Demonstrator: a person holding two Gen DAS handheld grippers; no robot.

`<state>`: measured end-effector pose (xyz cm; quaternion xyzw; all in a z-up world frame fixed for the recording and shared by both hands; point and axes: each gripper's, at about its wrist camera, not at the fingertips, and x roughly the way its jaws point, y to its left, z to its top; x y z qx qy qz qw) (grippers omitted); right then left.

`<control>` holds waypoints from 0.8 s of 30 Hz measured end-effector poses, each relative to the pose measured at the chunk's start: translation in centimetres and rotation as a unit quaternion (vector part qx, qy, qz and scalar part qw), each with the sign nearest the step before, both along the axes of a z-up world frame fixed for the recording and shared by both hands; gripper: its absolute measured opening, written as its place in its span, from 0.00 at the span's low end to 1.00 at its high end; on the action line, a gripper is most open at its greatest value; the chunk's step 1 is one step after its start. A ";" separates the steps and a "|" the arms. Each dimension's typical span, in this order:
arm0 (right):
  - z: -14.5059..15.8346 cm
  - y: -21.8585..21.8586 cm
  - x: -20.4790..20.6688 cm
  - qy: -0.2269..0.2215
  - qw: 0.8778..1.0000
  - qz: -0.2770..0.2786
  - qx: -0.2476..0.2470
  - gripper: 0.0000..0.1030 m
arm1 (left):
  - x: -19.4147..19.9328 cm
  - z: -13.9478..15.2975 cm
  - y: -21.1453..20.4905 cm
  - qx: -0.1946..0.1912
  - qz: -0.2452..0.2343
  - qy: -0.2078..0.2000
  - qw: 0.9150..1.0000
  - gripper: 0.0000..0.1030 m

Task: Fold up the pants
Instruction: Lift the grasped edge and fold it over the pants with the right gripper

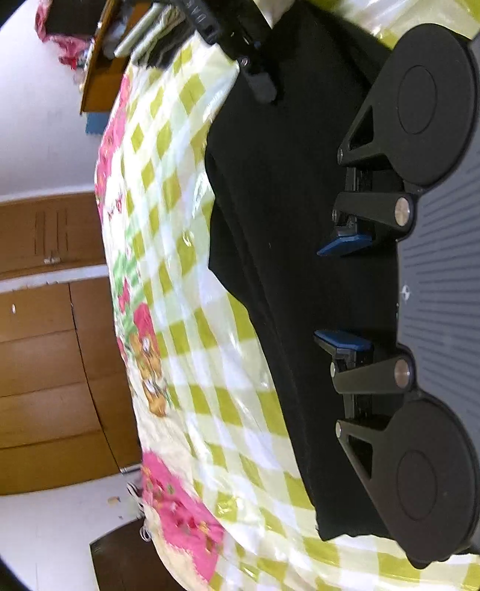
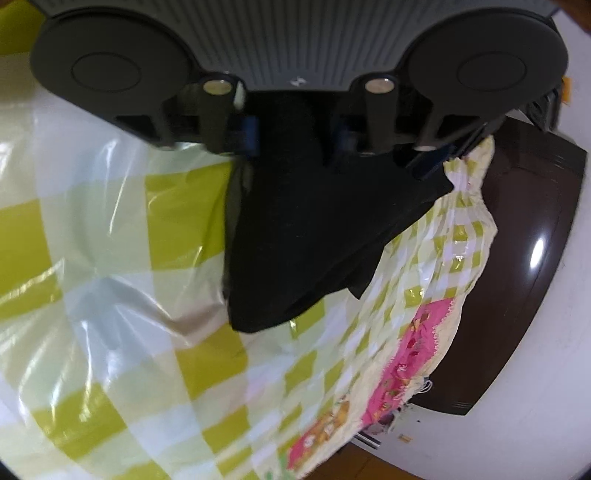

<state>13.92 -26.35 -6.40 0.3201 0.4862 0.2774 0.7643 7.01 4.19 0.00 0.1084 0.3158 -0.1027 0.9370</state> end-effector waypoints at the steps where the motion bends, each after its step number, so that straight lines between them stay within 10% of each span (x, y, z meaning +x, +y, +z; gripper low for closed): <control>1: -0.1 0.0 0.0 0.003 1.000 -0.004 0.001 0.22 | 0.2 -0.6 0.0 0.009 0.000 0.004 1.000 0.55; 6: 0.3 -2.0 -0.7 0.007 0.998 -0.030 0.058 0.14 | -0.1 -2.0 -1.8 0.002 -0.007 0.033 0.999 0.52; 16: 3.5 -7.2 -4.5 -0.009 0.997 -0.076 -0.002 0.14 | -1.4 1.1 -6.0 -0.020 -0.080 -0.011 0.997 0.52; 24: 4.3 -7.1 -4.7 -0.003 0.996 -0.092 -0.020 0.14 | 2.2 -2.5 -7.7 0.057 -0.060 -0.026 0.996 0.54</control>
